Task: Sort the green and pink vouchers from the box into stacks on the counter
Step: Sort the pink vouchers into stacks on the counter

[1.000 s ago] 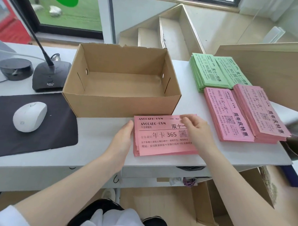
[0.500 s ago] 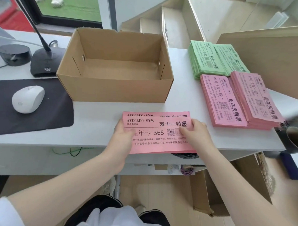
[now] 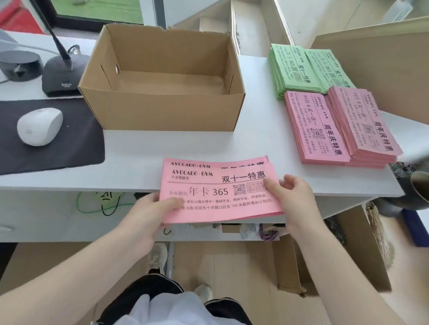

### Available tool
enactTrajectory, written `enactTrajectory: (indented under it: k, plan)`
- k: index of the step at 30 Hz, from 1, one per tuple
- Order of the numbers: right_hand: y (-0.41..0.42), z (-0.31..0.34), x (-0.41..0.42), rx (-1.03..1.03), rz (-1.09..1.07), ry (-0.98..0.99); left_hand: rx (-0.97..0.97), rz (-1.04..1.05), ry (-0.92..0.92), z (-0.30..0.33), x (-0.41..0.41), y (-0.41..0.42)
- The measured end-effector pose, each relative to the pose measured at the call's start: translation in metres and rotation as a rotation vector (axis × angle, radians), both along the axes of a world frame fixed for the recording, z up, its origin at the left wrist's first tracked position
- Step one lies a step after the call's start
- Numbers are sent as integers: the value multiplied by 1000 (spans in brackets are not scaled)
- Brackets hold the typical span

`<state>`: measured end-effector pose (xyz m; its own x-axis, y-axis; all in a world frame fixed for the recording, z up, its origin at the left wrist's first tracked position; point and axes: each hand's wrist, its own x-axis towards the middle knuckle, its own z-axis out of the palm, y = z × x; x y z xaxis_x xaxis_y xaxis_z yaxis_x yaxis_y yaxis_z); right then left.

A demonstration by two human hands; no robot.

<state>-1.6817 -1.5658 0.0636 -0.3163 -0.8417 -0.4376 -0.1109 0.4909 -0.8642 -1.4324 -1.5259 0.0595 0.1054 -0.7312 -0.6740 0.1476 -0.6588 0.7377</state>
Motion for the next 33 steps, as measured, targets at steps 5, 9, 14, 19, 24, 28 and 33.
enactTrajectory:
  k: [5, 9, 14, 19, 24, 28, 33]
  plan:
    - [-10, 15, -12, -69, 201, -199, -292, -198, -100, 25, 8, -15]
    - [-33, 30, -2, -352, 270, -115, -628, -164, -373, 36, 14, -48]
    - [-54, 21, 17, -392, 315, -97, -638, -205, -374, 23, 25, -79]
    - [-67, 17, 29, -399, 283, -153, -670, -244, -123, 17, 28, -95]
    - [-73, 19, 31, -434, 249, -162, -734, -206, -28, 17, 24, -100]
    - [-72, 16, 26, -415, 261, -113, -747, -297, -49, 11, 29, -109]
    - [-69, 16, 21, -364, 246, -29, -705, -483, -206, -9, 36, -126]
